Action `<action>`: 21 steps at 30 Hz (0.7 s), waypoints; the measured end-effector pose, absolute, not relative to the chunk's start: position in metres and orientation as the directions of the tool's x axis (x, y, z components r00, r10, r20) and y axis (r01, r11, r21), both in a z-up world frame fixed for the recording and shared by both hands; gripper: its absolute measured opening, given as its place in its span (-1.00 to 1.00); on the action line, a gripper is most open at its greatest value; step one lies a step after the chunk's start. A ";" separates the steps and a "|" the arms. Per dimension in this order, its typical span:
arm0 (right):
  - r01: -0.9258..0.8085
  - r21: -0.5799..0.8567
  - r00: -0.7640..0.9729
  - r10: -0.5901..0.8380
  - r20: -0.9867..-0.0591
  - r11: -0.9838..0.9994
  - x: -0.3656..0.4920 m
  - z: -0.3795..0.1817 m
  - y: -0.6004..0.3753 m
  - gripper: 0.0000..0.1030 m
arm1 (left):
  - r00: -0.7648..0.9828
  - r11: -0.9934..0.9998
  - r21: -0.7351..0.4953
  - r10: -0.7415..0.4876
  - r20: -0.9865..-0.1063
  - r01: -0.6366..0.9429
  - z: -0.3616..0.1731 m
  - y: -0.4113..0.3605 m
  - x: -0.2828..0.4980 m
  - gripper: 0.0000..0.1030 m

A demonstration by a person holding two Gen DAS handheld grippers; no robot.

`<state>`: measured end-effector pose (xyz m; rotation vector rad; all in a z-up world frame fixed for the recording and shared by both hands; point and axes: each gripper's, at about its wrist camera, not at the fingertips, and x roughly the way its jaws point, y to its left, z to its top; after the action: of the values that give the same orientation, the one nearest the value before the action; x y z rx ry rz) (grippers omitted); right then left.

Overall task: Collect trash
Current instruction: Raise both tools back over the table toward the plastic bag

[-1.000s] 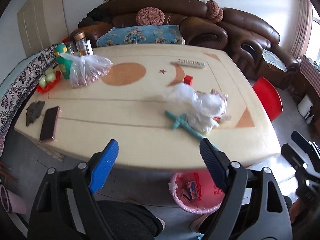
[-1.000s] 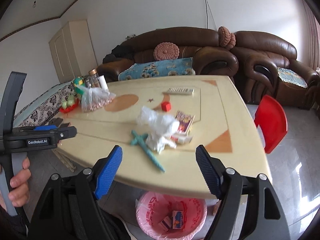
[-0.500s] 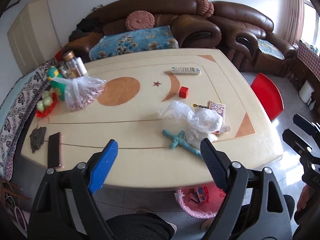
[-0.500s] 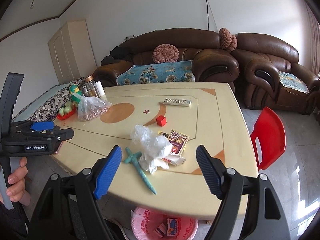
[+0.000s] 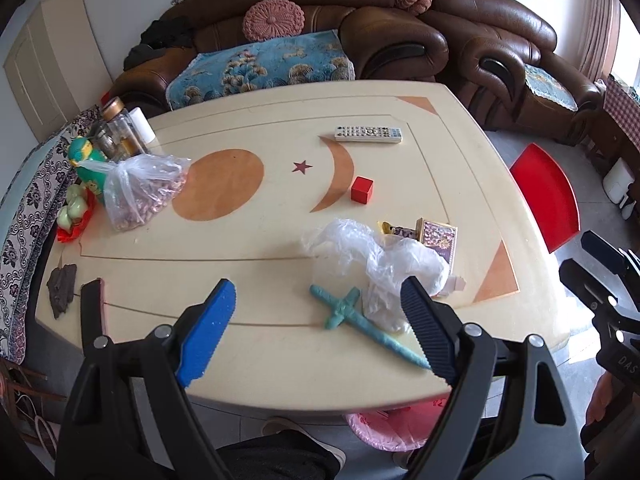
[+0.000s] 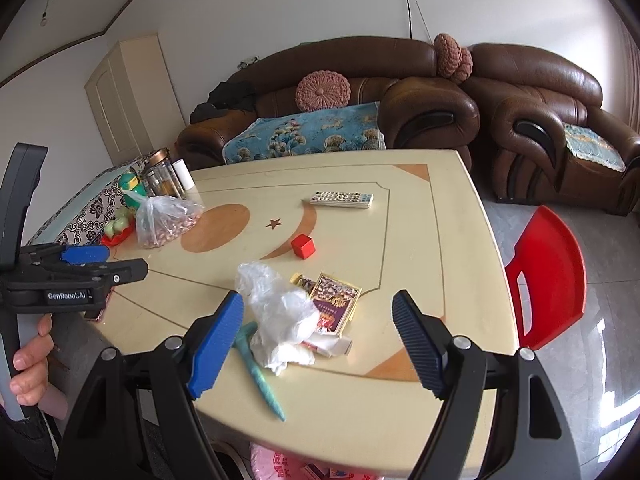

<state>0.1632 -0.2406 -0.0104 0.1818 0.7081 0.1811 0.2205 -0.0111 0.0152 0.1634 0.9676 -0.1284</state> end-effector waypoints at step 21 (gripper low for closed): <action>-0.043 0.404 0.591 0.349 -0.727 0.914 0.259 -0.088 -0.244 0.46 | 0.370 0.997 -0.007 -0.037 -0.928 0.083 -0.069 -0.026 0.318 0.60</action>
<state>0.2592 -0.2437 -0.0877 0.3655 0.9150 0.2339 0.3185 -0.0255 -0.0692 0.0431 1.1898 -0.0773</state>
